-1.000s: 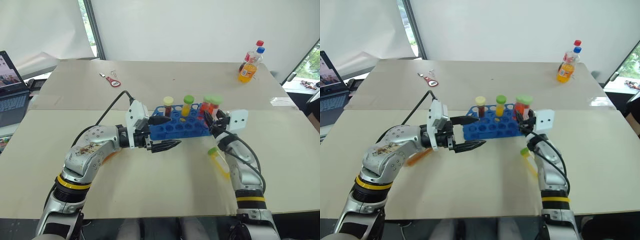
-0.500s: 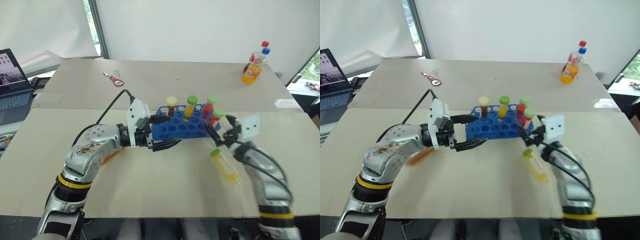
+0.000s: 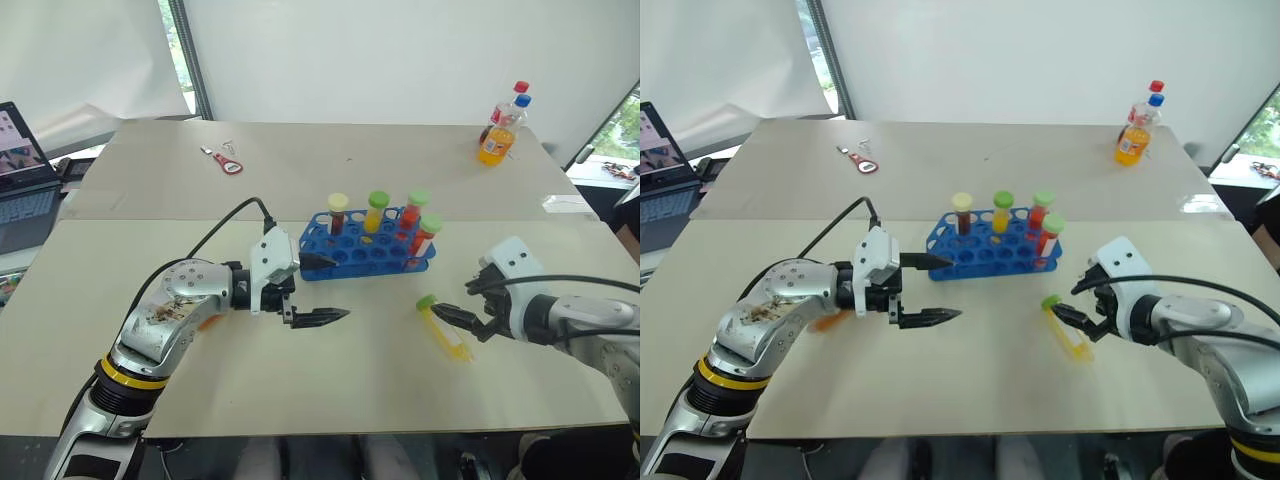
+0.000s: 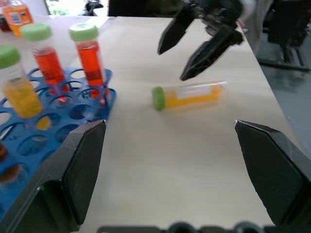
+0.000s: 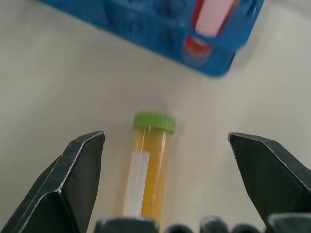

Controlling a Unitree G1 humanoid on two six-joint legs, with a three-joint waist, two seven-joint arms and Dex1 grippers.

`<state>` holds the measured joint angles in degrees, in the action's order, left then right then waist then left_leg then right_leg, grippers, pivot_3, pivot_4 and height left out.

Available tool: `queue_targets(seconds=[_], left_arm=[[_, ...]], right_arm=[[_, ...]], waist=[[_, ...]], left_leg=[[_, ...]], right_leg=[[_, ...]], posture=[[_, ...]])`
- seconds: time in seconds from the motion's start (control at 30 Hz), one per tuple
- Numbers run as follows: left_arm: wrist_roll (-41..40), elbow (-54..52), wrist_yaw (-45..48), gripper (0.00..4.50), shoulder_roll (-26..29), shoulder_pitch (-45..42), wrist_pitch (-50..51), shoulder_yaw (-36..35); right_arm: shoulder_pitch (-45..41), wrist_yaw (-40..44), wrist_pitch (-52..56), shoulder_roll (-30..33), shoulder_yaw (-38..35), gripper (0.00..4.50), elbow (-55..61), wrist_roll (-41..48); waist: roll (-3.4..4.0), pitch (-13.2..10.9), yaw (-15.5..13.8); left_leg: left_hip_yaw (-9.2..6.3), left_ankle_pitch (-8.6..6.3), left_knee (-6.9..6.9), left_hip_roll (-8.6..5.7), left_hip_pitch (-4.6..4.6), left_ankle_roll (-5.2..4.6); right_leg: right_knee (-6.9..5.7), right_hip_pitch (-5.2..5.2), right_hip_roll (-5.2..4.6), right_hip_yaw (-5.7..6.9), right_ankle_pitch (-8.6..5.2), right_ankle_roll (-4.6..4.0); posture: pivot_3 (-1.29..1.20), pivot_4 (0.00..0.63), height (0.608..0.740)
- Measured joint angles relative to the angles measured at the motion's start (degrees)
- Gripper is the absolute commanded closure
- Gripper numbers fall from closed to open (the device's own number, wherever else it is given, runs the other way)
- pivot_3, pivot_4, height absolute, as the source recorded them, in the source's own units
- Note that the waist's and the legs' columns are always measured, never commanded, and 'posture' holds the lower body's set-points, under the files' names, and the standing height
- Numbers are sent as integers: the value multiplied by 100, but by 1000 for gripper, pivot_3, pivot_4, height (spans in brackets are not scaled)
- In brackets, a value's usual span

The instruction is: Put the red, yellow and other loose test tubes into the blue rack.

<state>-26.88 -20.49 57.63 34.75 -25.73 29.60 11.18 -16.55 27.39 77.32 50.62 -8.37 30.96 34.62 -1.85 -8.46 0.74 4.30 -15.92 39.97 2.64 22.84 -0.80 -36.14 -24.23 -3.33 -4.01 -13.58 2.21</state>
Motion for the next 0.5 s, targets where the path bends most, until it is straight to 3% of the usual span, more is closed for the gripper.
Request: queue_targets(seconds=[0.33,0.5], left_arm=[[141,-252,25,0,-51,272,-219,154],[253,-283,-18,0,-118,413,-329,259]], right_arm=[[-1375,467,863,335,1610,19,-1117,5],[-1798,727,940,436,2259,1551,-1463,-36]], waist=[[0,0,-9],[0,0,-15]], left_leg=[[-23,-1,0,-4,16,-3],[-34,-1,1,-3,18,-3]], right_leg=[[6,-5,0,3,-1,2],[7,-6,0,5,-1,2]], posture=[[0,150,740],[0,150,740]])
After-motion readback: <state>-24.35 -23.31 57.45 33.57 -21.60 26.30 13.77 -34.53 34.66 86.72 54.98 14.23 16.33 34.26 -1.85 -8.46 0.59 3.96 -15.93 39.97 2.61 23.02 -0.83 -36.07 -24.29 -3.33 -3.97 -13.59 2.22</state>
